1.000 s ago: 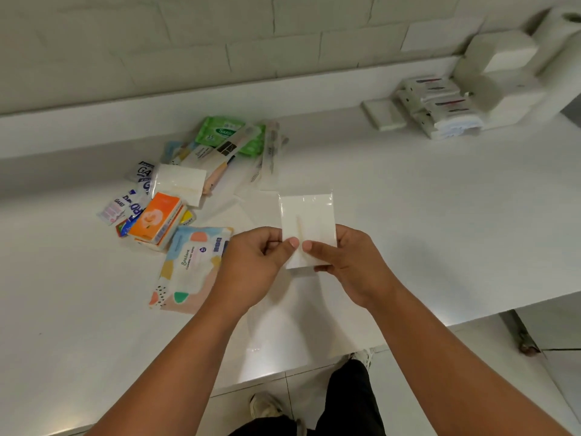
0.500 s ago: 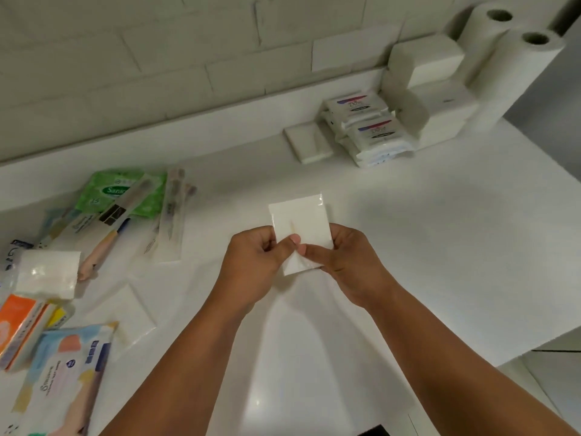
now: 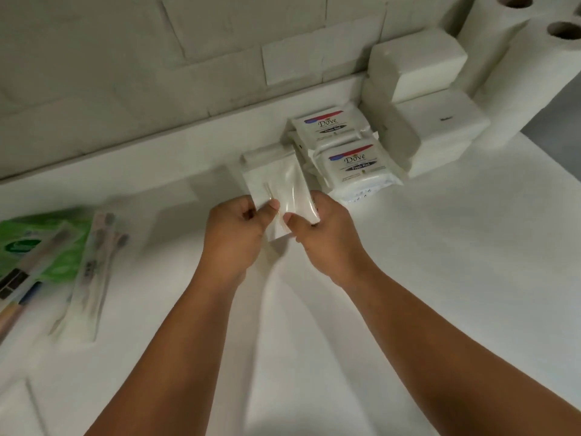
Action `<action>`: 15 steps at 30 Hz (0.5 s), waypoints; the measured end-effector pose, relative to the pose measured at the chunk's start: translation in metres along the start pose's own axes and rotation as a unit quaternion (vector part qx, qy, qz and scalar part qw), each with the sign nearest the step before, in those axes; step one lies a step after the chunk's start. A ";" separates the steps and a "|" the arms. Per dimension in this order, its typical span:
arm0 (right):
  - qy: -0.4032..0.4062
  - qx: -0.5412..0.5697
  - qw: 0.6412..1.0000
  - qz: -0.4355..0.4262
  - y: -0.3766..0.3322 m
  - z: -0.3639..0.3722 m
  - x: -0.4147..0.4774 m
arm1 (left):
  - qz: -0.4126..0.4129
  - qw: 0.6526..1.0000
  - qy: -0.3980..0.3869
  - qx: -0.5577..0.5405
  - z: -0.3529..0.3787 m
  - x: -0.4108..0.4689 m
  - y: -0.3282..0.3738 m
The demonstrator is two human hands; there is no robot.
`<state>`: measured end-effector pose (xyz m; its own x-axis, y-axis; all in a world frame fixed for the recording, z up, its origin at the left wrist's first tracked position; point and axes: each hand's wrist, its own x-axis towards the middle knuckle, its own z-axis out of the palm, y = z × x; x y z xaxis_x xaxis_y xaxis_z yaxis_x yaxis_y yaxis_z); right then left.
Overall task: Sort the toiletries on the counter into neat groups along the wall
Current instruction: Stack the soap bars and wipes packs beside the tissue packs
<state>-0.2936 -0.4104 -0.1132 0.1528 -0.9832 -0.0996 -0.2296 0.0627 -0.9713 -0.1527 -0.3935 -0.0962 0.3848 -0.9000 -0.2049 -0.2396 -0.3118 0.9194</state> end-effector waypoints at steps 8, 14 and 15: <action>-0.042 -0.165 0.984 -0.050 0.013 0.010 0.028 | 0.033 0.997 0.073 0.018 0.009 0.070 0.007; -0.087 -0.227 0.968 -0.067 0.023 0.012 0.046 | 0.011 0.993 0.116 0.018 0.021 0.100 -0.004; -0.089 -0.238 0.964 -0.075 0.025 0.013 0.049 | 0.007 0.992 0.123 0.018 0.024 0.103 -0.006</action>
<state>-0.2792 -0.4548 -0.1452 0.3713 -0.9275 -0.0428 -0.6002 -0.2047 -0.7732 -0.1327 -0.4919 -0.1305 0.5858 -0.8043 -0.0996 -0.2773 -0.3144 0.9079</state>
